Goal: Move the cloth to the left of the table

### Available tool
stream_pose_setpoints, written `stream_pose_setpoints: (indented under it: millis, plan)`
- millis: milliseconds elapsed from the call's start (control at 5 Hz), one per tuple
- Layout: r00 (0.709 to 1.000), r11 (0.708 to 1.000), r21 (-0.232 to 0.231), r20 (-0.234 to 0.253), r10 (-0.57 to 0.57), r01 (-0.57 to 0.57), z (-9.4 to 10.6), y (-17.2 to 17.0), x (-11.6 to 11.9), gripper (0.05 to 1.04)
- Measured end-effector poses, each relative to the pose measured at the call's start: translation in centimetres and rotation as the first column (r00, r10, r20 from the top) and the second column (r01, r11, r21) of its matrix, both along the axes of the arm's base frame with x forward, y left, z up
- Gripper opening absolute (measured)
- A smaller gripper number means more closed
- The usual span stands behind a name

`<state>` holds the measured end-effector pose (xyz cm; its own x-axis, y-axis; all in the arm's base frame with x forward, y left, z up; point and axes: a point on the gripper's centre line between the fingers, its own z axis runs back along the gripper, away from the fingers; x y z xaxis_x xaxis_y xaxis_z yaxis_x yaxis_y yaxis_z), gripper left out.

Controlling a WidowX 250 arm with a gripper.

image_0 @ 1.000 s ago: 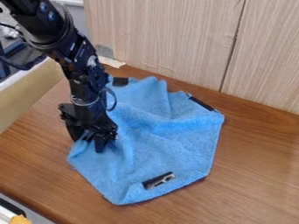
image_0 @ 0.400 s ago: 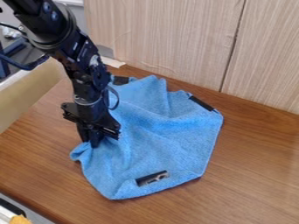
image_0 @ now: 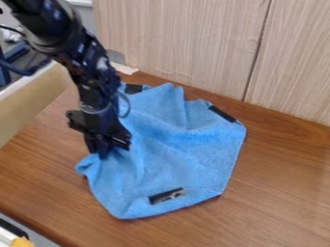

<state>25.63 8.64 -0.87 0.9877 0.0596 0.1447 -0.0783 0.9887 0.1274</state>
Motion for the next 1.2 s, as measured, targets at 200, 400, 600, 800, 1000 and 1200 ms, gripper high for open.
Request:
stream_pose_setpoints:
  millis: [200, 400, 600, 800, 1000, 1200]
  plan:
    - [0.997, 0.999, -0.009, 0.073, 0.032, -0.032, 1.9, 0.6, 0.3, 0.096]
    - [0.988, 0.994, -0.005, 0.103, 0.112, -0.112, 2.9, 2.6, -0.5, 0.095]
    - [0.976, 0.981, -0.019, 0.102, 0.194, -0.193, 2.7, 4.6, -1.6, 0.128]
    - [0.967, 0.966, -0.044, 0.033, 0.254, -0.253, 0.6, 5.9, -3.0, 0.324]
    - [0.962, 0.961, -0.045, 0.015, 0.273, -0.272, 0.1, 6.2, -3.3, 0.626]
    - [0.961, 0.960, -0.035, 0.006, 0.278, -0.278, 0.1, 6.3, -3.4, 0.924]
